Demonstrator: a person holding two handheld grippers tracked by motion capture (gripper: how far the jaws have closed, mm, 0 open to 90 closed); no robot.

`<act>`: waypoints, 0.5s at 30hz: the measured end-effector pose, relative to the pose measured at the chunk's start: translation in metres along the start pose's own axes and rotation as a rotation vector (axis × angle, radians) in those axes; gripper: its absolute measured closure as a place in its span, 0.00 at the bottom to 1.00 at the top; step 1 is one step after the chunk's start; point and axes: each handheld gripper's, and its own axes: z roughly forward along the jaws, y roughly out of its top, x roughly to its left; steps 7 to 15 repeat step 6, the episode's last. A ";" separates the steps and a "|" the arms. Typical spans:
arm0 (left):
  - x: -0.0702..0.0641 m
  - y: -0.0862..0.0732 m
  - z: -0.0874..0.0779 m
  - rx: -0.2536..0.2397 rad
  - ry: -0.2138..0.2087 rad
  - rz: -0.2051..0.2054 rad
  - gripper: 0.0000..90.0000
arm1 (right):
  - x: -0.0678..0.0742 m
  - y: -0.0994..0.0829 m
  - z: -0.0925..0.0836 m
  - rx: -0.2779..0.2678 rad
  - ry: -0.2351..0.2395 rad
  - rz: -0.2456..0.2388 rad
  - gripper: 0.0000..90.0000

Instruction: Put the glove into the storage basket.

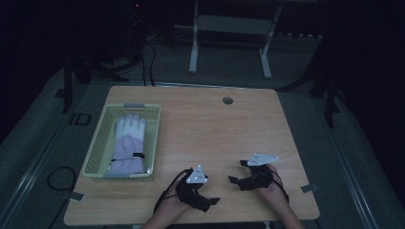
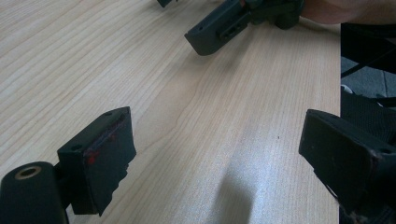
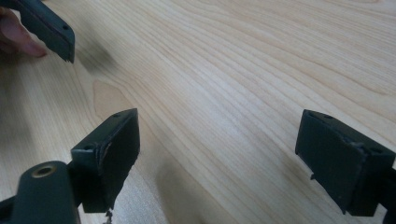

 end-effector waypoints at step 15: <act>0.000 0.000 0.000 -0.002 -0.002 -0.001 0.12 | -0.001 0.000 0.000 0.001 -0.002 0.005 0.16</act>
